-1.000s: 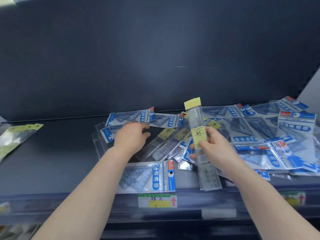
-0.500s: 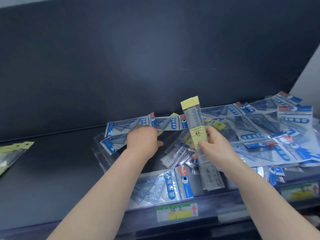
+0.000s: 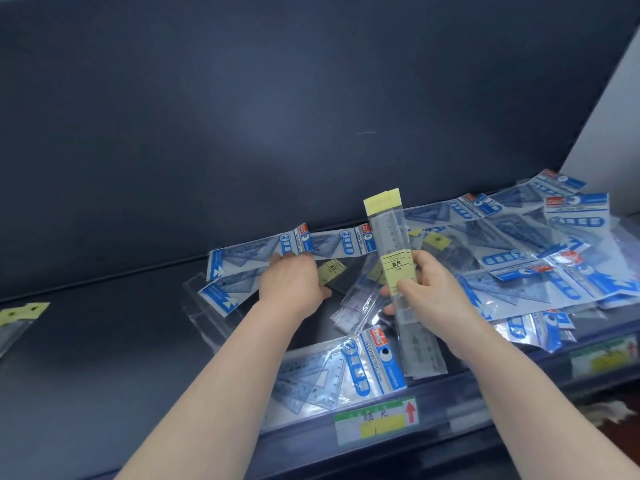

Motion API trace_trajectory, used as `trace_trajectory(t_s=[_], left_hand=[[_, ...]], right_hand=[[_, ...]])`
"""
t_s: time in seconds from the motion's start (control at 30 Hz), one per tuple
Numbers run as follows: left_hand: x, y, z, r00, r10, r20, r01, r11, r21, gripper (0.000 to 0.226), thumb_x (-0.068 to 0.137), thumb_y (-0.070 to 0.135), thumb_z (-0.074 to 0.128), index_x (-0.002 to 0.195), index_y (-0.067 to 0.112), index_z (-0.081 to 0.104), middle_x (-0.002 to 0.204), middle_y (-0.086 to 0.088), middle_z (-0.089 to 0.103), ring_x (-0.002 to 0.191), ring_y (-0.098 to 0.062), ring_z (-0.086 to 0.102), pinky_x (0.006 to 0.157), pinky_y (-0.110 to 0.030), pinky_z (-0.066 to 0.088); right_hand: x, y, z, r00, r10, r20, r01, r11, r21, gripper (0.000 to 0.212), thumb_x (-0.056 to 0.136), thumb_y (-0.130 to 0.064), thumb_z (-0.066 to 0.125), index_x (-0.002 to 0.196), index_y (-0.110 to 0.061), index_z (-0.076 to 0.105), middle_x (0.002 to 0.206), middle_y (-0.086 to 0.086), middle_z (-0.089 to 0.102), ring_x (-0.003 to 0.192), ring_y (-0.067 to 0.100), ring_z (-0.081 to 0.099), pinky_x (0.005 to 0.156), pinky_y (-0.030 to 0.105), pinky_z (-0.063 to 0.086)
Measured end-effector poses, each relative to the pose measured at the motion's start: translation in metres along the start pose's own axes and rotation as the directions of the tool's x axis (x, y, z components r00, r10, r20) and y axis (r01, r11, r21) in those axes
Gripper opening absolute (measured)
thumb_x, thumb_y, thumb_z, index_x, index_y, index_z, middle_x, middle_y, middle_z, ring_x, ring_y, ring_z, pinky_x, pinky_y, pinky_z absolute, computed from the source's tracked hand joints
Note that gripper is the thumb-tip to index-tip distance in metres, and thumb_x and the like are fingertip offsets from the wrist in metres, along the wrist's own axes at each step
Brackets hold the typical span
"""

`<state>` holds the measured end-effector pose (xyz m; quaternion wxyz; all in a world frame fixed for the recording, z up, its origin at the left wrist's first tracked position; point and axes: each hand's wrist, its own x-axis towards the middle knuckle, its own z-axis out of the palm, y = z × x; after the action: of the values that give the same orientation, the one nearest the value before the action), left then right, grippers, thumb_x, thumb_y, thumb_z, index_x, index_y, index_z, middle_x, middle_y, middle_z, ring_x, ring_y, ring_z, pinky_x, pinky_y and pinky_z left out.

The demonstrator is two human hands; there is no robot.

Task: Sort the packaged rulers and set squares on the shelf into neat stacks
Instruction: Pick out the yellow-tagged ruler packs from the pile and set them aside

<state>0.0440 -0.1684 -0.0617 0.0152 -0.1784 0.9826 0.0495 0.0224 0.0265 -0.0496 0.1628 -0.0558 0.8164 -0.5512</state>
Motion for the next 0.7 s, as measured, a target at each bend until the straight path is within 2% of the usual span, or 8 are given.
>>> trace_trajectory(t_s=[0.07,0.17,0.27,0.33,0.47,0.57,0.63,0.7], left_hand=[[0.0,-0.001,0.001,1.0,-0.009,0.005,0.009,1.0,-0.002,0.048,0.086,0.044,0.066,0.122,0.013,0.055,0.12,-0.01,0.055,0.116,-0.03,0.047,0.084,-0.039,0.046],[0.001,0.0,0.001,0.999,-0.011,0.037,0.013,0.999,-0.047,0.042,0.087,0.04,0.065,0.12,0.016,0.057,0.119,-0.009,0.057,0.112,-0.028,0.049,0.083,-0.036,0.045],[0.001,0.009,-0.004,0.996,-0.008,0.092,0.005,0.999,0.033,0.047,0.085,0.043,0.066,0.122,0.016,0.055,0.122,-0.009,0.051,0.118,-0.03,0.042,0.091,-0.04,0.045],[0.0,0.015,-0.01,0.989,0.016,0.149,-0.024,0.998,0.053,0.046,0.081,0.045,0.068,0.115,0.017,0.057,0.117,-0.007,0.05,0.114,-0.028,0.044,0.092,-0.043,0.045],[-0.003,0.015,-0.013,0.976,-0.036,0.212,0.054,0.995,-0.079,0.048,0.075,0.042,0.075,0.112,0.019,0.057,0.11,0.001,0.058,0.103,-0.024,0.056,0.089,-0.039,0.049],[-0.002,-0.005,-0.011,0.959,-0.206,0.194,0.24,0.955,-0.172,0.049,0.081,0.038,0.072,0.123,0.021,0.053,0.12,-0.002,0.058,0.111,-0.025,0.056,0.094,-0.039,0.048],[-0.005,-0.016,-0.012,0.947,-0.305,0.099,0.31,0.95,-0.043,0.044,0.085,0.034,0.068,0.125,0.022,0.054,0.125,-0.005,0.056,0.116,-0.026,0.053,0.094,-0.041,0.048],[-0.009,-0.013,-0.012,0.956,-0.291,-0.046,0.293,0.952,0.083,0.039,0.087,0.028,0.065,0.125,0.023,0.055,0.127,-0.005,0.056,0.12,-0.028,0.05,0.093,-0.042,0.047]], right_hand=[[0.002,0.002,-0.003,1.0,-0.005,0.004,0.005,1.0,-0.002,0.033,0.092,-0.006,0.043,0.115,-0.029,0.048,0.088,-0.004,0.071,0.065,0.014,0.072,0.07,0.041,0.059],[0.007,0.005,-0.012,1.0,-0.006,0.02,0.007,1.0,-0.024,0.034,0.092,-0.007,0.043,0.116,-0.031,0.048,0.09,-0.004,0.071,0.066,0.014,0.072,0.076,0.046,0.058],[0.011,0.005,-0.02,0.999,0.0,0.051,0.001,1.0,-0.019,0.036,0.092,-0.007,0.043,0.12,-0.03,0.047,0.093,-0.004,0.07,0.066,0.013,0.072,0.068,0.037,0.057],[0.014,0.003,-0.023,0.997,-0.005,0.071,0.006,1.0,-0.018,0.036,0.092,-0.006,0.042,0.119,-0.029,0.048,0.093,-0.004,0.07,0.066,0.012,0.072,0.062,0.031,0.053],[0.02,0.0,-0.03,0.992,-0.051,0.119,0.055,0.998,-0.023,0.036,0.091,-0.004,0.042,0.116,-0.029,0.049,0.088,-0.004,0.072,0.066,0.014,0.072,0.067,0.034,0.054],[0.026,0.003,-0.036,0.988,-0.061,0.144,0.064,0.998,-0.01,0.036,0.091,-0.005,0.043,0.114,-0.031,0.049,0.088,-0.004,0.072,0.067,0.016,0.073,0.073,0.042,0.057],[0.027,0.005,-0.04,0.985,-0.053,0.162,0.053,0.999,0.006,0.036,0.092,-0.005,0.043,0.116,-0.032,0.048,0.091,-0.003,0.071,0.068,0.016,0.073,0.069,0.042,0.059],[0.028,0.007,-0.042,0.982,-0.042,0.182,0.041,0.999,0.012,0.037,0.093,-0.005,0.044,0.12,-0.031,0.047,0.092,-0.002,0.071,0.067,0.015,0.072,0.062,0.036,0.059]])
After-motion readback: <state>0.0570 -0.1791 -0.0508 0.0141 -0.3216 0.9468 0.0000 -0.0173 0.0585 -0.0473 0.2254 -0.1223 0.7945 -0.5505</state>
